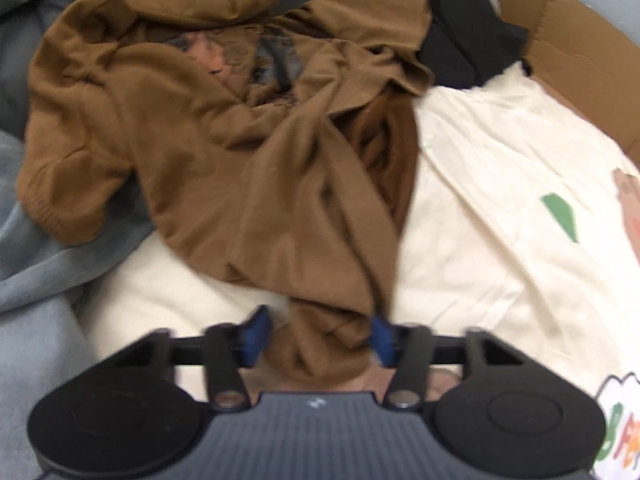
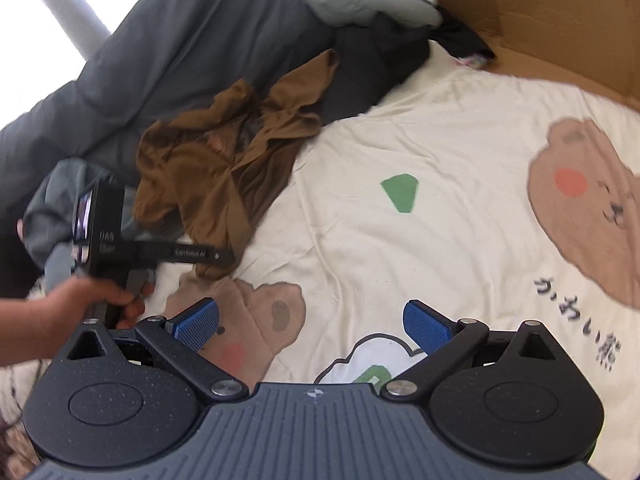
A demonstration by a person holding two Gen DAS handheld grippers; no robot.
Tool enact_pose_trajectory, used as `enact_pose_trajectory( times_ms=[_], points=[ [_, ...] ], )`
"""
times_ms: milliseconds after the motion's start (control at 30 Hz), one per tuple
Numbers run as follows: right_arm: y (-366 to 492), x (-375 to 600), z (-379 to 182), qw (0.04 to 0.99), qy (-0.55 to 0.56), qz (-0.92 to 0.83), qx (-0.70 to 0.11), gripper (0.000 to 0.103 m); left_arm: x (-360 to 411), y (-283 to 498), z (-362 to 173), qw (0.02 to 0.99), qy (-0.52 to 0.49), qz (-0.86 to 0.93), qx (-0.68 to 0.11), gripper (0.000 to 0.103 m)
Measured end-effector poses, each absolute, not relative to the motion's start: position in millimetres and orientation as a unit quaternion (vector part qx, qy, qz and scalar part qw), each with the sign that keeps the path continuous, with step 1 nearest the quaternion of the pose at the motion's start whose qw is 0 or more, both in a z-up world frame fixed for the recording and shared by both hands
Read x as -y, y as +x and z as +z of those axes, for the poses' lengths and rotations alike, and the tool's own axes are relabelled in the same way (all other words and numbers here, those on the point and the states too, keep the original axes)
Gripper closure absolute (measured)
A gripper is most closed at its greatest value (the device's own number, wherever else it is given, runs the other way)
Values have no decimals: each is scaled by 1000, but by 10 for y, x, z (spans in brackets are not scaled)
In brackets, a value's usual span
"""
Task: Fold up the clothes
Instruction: 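Close the left gripper on the brown T-shirt fabric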
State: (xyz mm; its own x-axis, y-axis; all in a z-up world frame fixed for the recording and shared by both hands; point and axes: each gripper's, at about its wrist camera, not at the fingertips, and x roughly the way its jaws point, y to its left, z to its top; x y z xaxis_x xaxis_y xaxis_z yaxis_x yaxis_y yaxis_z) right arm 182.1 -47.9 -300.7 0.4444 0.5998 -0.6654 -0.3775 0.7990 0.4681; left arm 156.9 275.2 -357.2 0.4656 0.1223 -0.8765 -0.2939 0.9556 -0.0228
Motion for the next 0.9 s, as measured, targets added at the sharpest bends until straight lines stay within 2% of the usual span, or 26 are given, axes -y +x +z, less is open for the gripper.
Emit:
enact_pose_trajectory(
  times_ms=[33,67,167,533,900],
  points=[
    [1823,500,-3008,841,133,287,-439,2,-2737,1571,-3562,853,-85,118,-501,70],
    [1823,498,-3009,841,134,286,-439,2,-2720,1570,-3548,854,-84,115,-500,79],
    [1823,494,-3013,841,139,285,-438,2,-2676,1556,-3502,858,-87,105,-495,89],
    [1764,327,-3055,828,140,311,-444,2,-2342,1319,-3113,872,-118,7,-474,93],
    [1810,352,-3104,822,162,306,-452,2,-2053,978,-3037,843,-109,-92,-518,94]
  ],
)
